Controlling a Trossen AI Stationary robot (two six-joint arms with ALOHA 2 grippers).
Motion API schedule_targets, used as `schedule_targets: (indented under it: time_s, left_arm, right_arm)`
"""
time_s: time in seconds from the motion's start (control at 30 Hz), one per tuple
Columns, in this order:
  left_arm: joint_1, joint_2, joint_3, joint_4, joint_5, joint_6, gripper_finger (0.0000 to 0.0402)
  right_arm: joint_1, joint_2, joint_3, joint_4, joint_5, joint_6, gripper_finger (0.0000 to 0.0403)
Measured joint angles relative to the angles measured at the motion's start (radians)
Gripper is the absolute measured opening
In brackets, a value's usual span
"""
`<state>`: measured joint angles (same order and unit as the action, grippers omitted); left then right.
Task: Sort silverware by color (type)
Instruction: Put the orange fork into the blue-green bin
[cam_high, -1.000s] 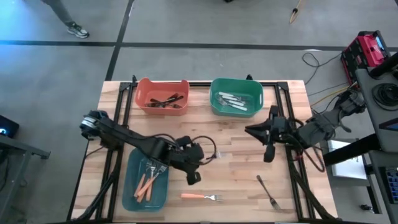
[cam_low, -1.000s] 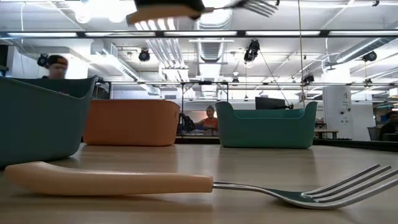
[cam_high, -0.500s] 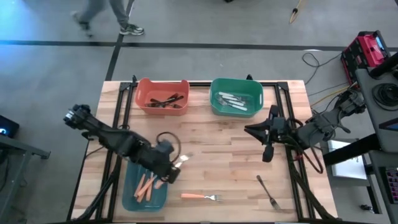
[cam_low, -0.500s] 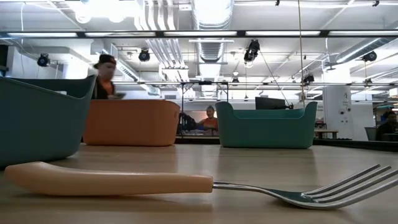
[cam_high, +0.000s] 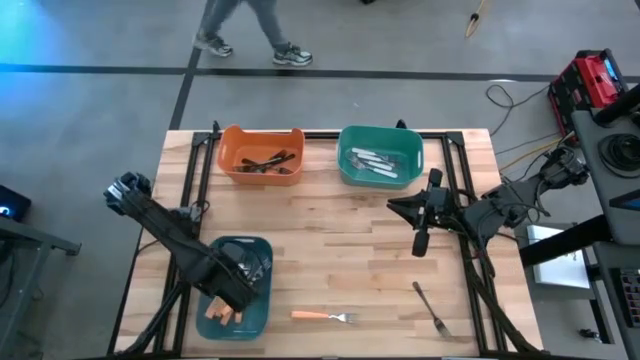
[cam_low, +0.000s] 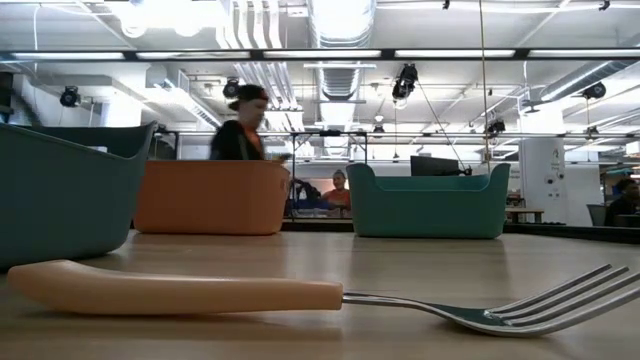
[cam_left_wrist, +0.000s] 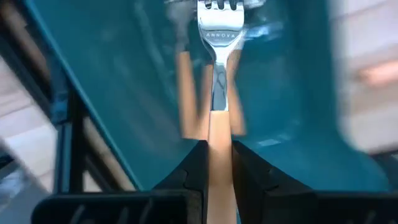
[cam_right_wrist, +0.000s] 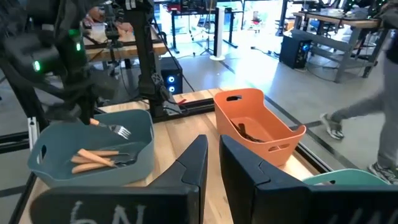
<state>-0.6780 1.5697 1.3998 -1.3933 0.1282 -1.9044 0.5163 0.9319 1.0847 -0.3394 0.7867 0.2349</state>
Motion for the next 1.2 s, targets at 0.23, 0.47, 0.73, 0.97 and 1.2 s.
schedule_targets:
  time_s: [0.23, 0.47, 0.73, 0.97, 1.2]
  left_arm:
    - [0.021, -0.002, -0.13, 0.078, 0.002, 0.0, 0.0028]
    - [0.032, -0.002, -0.191, 0.125, -0.012, -0.016, 0.0028]
    - [0.032, -0.001, -0.238, 0.214, -0.012, -0.053, 0.0035]
    - [0.032, 0.0, -0.275, 0.276, -0.016, -0.088, 0.0037]
    - [0.032, 0.0, -0.279, 0.279, -0.041, -0.087, 0.0038]
  right_arm:
    - [-0.002, 0.001, 0.0, 0.0, 0.0, 0.0, 0.0033]
    - [-0.003, 0.0, 0.0, 0.0, 0.0, 0.0, 0.0033]
    - [-0.002, 0.001, 0.0, -0.001, -0.001, -0.002, 0.0033]
    - [-0.003, 0.001, 0.0, -0.001, -0.001, 0.0, 0.0033]
    - [-0.003, 0.001, 0.0, -0.001, -0.001, -0.002, 0.0033]
